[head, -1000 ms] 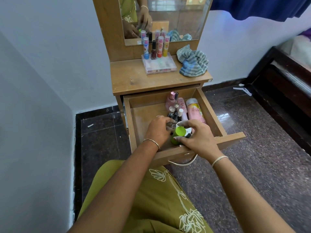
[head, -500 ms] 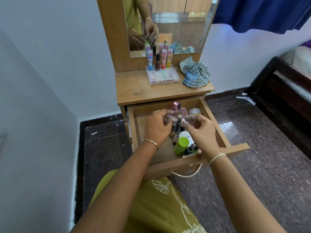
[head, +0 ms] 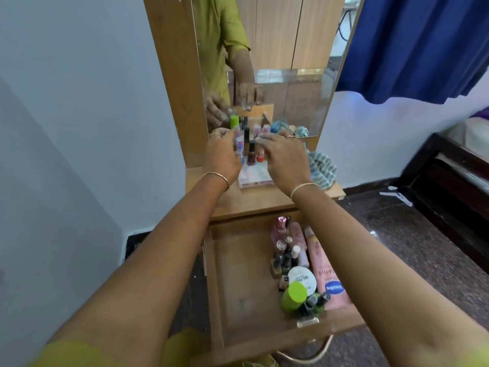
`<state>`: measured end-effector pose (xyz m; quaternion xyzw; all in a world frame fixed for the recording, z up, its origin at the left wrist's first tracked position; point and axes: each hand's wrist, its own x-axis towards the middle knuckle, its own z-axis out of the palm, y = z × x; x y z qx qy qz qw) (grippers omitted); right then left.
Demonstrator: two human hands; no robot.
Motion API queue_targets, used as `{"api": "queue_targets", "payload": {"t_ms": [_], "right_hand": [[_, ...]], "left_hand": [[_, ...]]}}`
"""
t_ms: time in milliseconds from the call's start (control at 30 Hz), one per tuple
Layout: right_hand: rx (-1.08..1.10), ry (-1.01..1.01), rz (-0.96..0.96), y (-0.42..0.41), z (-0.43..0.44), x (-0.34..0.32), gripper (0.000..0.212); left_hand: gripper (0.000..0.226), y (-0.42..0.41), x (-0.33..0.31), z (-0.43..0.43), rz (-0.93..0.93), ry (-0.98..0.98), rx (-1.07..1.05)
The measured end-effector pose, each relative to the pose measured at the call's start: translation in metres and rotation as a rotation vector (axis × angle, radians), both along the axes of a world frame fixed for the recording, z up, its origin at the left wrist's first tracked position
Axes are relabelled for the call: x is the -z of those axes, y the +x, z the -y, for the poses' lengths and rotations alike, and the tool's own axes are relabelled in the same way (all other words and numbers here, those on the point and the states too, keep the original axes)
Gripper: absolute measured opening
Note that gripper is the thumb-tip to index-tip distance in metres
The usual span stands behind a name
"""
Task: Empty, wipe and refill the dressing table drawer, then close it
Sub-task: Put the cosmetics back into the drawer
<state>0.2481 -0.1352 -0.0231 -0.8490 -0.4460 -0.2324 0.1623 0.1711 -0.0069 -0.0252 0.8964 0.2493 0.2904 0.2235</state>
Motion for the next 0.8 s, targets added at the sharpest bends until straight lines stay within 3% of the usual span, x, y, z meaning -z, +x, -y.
{"api": "queue_targets", "payload": {"t_ms": [133, 333, 467, 600, 800], "right_hand": [[0.022, -0.242, 0.150, 0.010, -0.017, 0.008, 0.048], [0.042, -0.325, 0.146, 0.019, -0.034, 0.008, 0.031], [0.046, -0.286, 0.150, 0.019, -0.035, 0.001, 0.019], [0.010, -0.246, 0.089, 0.013, -0.029, 0.003, 0.022], [-0.046, 0.020, -0.052, -0.004, 0.012, 0.000, 0.021]], "left_hand": [[0.060, 0.008, 0.009, -0.011, -0.094, 0.080, -0.003], [0.045, 0.012, 0.019, -0.018, -0.152, 0.111, -0.001], [0.026, 0.011, 0.013, -0.017, -0.069, 0.073, 0.023], [0.018, -0.001, 0.016, -0.008, -0.040, 0.038, 0.045], [0.017, -0.035, 0.024, 0.011, 0.173, -0.200, 0.127]]}}
